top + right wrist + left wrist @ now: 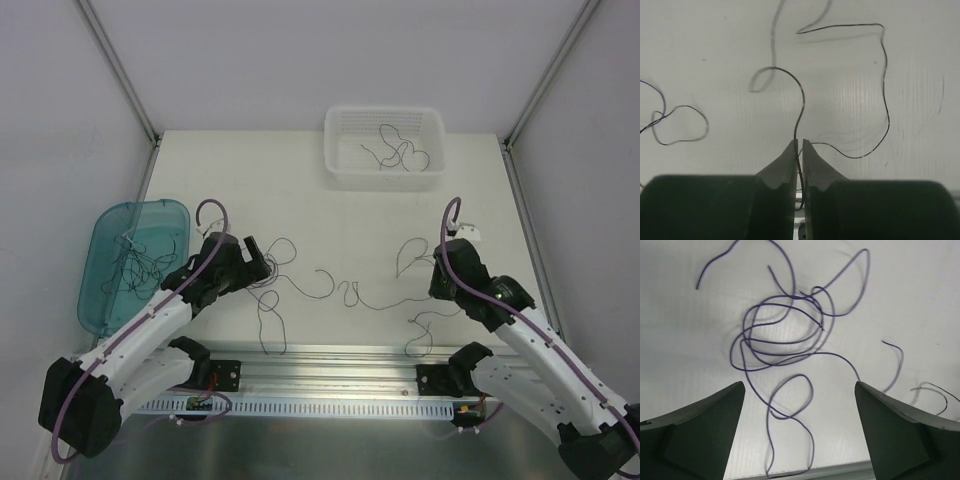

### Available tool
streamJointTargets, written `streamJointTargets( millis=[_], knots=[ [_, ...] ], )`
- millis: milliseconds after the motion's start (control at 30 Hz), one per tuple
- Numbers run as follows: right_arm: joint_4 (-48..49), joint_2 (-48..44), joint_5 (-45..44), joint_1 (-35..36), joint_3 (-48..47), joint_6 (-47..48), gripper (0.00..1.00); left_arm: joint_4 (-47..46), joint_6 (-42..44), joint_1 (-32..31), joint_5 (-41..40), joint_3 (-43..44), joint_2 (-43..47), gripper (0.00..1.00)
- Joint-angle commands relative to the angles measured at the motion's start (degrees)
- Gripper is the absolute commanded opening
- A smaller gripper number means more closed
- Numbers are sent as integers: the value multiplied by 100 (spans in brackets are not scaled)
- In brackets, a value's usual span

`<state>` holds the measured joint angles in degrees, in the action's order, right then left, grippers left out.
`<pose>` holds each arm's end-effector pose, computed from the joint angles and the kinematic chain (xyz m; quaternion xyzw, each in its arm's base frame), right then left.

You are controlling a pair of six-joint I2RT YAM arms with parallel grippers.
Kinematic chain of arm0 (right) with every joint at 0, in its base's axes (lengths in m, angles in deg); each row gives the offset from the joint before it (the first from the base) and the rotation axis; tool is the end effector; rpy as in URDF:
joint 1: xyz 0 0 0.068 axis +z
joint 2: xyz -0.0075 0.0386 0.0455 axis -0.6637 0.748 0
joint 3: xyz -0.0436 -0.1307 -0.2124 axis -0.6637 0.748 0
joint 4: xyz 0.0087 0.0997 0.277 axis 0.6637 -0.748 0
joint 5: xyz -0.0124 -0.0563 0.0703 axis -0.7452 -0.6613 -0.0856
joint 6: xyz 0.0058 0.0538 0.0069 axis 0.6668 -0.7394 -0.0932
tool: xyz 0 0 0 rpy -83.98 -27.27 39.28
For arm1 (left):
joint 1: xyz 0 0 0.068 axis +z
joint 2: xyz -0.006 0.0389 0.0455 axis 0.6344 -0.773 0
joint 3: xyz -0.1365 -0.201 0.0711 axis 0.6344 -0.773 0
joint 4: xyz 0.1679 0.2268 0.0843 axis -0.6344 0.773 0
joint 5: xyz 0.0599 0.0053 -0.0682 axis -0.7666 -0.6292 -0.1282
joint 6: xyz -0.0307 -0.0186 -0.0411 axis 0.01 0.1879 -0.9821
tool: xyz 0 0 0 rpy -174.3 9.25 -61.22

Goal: Untangle the cables

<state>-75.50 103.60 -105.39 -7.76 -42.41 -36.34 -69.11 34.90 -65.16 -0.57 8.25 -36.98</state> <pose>0.1734 0.1005 0.2771 -0.0830 0.8970 0.0120 0.4340 0.2173 -0.0989 0.1788 -0.1705 0.8963 -0.1734 0.3708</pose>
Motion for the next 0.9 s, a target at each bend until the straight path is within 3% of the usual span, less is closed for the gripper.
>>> streamJointTargets(
  millis=[0,67,233,333,367,633,867],
  knots=[
    [-241,-49,-376,-226,330,-862,12,96,494,38,846,245,499,94],
    [-452,153,-220,-402,480,-1118,18,158,617,47,1259,342,728,99],
    [-208,592,509,-807,1025,-1381,32,491,828,38,1822,799,860,99],
    [47,944,808,-991,1297,-1548,48,641,986,38,2050,1106,773,99],
    [100,1014,844,-1027,1359,-1592,57,729,1039,38,2086,1194,738,99],
    [31,734,502,-1299,1702,-2085,85,1125,1733,38,1990,1959,544,99],
    [30,400,493,-1703,1842,-2226,87,1125,2278,47,1682,1969,579,99]
  ],
)
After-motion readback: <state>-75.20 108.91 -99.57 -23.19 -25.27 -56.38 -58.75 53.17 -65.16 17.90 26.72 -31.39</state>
